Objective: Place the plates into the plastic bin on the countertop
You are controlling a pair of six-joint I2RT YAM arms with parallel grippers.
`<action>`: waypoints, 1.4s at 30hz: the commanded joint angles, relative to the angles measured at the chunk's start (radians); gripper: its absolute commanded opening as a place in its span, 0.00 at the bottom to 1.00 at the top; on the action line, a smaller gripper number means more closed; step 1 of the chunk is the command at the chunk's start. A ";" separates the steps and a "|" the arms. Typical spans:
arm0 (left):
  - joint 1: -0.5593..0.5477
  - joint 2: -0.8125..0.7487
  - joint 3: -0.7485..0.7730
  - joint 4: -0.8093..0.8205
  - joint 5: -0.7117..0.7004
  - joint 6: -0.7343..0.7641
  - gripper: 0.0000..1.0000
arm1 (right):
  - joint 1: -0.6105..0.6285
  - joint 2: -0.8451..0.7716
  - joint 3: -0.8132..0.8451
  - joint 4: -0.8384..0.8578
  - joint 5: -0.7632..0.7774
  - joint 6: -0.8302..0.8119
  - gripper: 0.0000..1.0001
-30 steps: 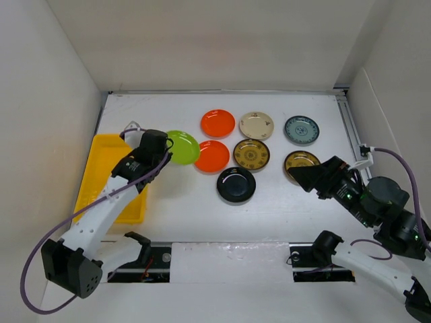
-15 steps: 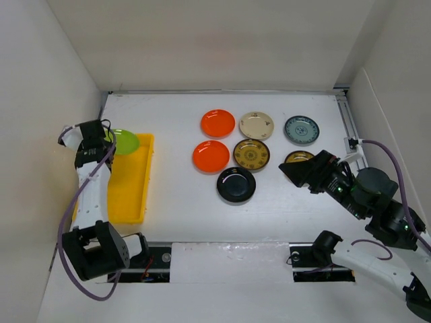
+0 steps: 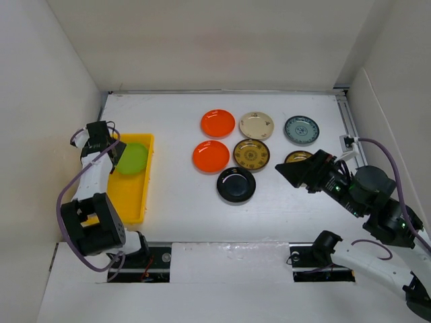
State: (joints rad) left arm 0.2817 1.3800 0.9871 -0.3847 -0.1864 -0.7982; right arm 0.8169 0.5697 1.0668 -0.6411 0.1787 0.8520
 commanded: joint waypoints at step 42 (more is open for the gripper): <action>-0.688 0.323 -0.108 0.529 0.208 -0.041 0.66 | 0.001 -0.096 -0.011 0.057 -0.045 -0.024 1.00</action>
State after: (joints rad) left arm -0.4088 1.6733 0.8692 0.1425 0.0319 -0.8196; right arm 0.8169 0.4866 1.0496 -0.6250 0.1452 0.8413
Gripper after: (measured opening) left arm 0.691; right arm 0.999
